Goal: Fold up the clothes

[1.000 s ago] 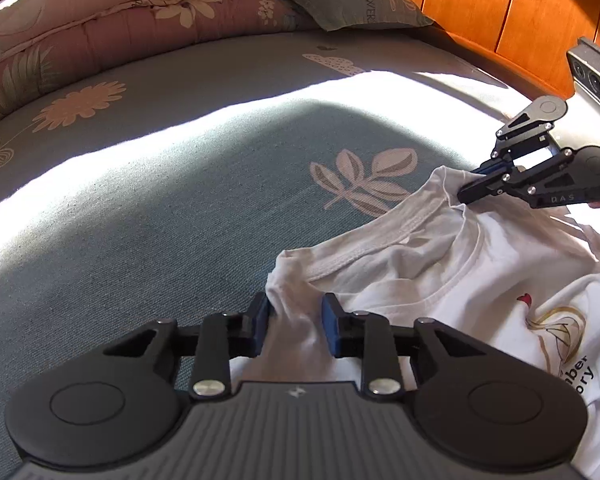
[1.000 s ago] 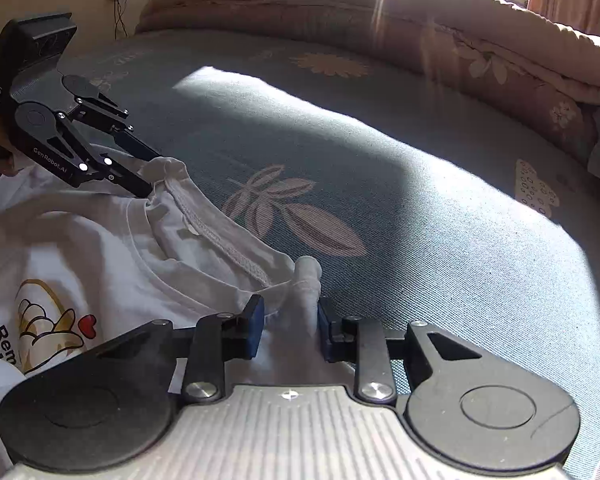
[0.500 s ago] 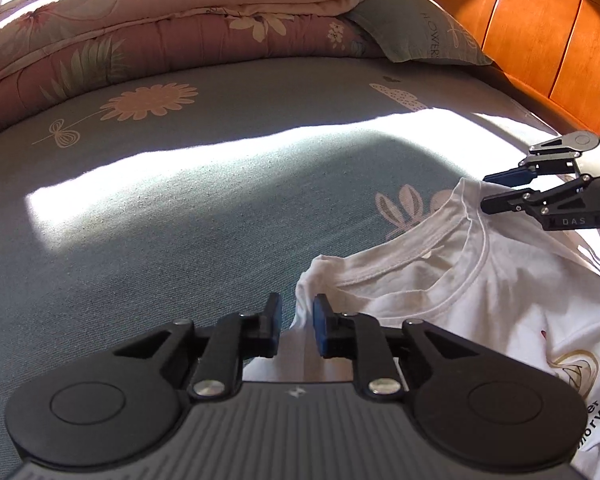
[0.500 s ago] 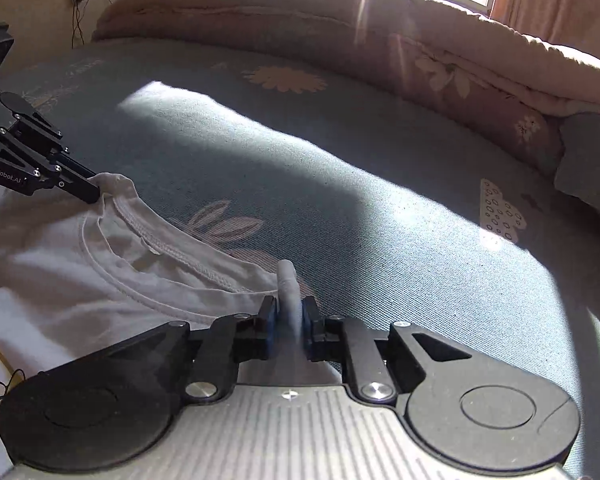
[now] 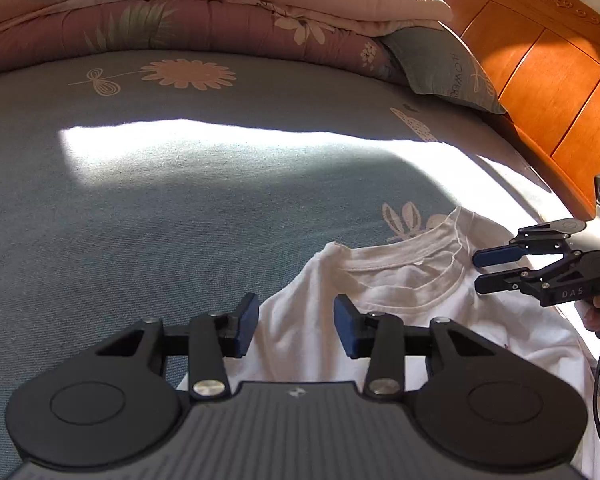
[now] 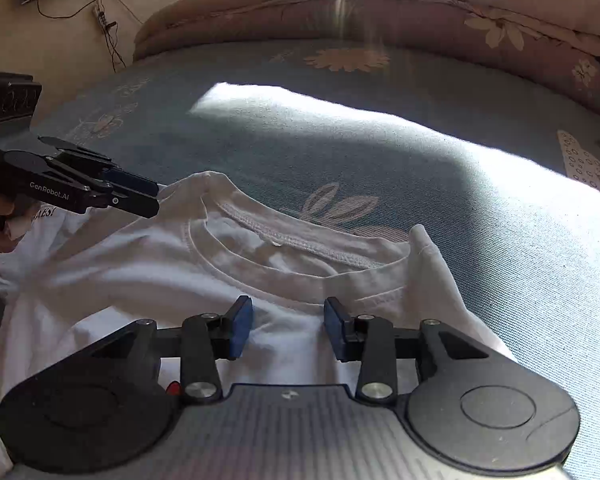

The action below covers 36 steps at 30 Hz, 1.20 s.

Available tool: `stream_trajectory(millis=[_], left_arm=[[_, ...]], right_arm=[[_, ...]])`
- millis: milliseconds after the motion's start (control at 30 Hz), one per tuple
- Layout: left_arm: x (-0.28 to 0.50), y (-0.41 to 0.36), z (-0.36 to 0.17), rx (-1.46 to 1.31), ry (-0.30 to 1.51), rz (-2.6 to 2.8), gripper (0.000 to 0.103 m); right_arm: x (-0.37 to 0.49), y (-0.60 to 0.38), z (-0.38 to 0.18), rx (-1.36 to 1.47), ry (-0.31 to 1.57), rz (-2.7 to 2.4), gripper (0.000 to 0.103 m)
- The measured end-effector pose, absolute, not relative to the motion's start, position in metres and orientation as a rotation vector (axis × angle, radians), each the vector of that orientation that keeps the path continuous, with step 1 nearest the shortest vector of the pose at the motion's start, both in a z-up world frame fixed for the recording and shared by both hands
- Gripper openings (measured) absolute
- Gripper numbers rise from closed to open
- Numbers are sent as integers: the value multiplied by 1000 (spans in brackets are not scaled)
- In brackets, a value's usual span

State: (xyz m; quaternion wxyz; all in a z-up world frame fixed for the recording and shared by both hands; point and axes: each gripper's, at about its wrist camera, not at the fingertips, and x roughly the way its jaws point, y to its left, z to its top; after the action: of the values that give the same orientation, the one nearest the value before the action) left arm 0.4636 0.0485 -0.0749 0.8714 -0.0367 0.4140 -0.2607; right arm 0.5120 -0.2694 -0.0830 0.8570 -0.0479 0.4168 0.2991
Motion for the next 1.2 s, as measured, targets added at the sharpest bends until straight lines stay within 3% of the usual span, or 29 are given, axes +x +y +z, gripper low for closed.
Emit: stream_trajectory(millis=[133, 167, 300, 467, 600, 667, 700, 733, 767, 933, 967, 1033, 1200], left_arm=[[462, 64, -78, -138, 939, -608, 42], [460, 64, -82, -153, 956, -639, 46], [451, 56, -82, 95, 895, -550, 45], [450, 80, -90, 192, 915, -491, 45], [442, 79, -91, 200, 906, -482, 42], [438, 68, -91, 265, 880, -425, 40], [438, 64, -91, 288, 865, -392, 41], [440, 63, -91, 287, 860, -358, 41], [443, 65, -90, 266, 868, -334, 40], [430, 61, -65, 201, 798, -381, 35], [426, 58, -59, 151, 787, -453, 40], [425, 48, -58, 57, 824, -578, 48], [444, 16, -96, 9, 926, -572, 48]], right_arm=[[501, -290, -77, -73, 868, 580, 54], [498, -294, -77, -61, 866, 575, 54], [487, -308, -71, -49, 819, 549, 54], [478, -337, -60, -106, 745, 465, 58], [488, -363, -75, -96, 793, 429, 58], [487, -357, -86, -162, 808, 407, 50], [487, -354, -91, -195, 815, 395, 26], [487, -353, -94, -212, 815, 372, 11], [490, -357, -93, -185, 801, 324, 10], [491, -379, -73, -24, 750, 263, 18], [484, -375, -66, -15, 736, 318, 22], [475, -361, -58, -27, 752, 412, 41], [500, -330, -93, -15, 866, 424, 43]])
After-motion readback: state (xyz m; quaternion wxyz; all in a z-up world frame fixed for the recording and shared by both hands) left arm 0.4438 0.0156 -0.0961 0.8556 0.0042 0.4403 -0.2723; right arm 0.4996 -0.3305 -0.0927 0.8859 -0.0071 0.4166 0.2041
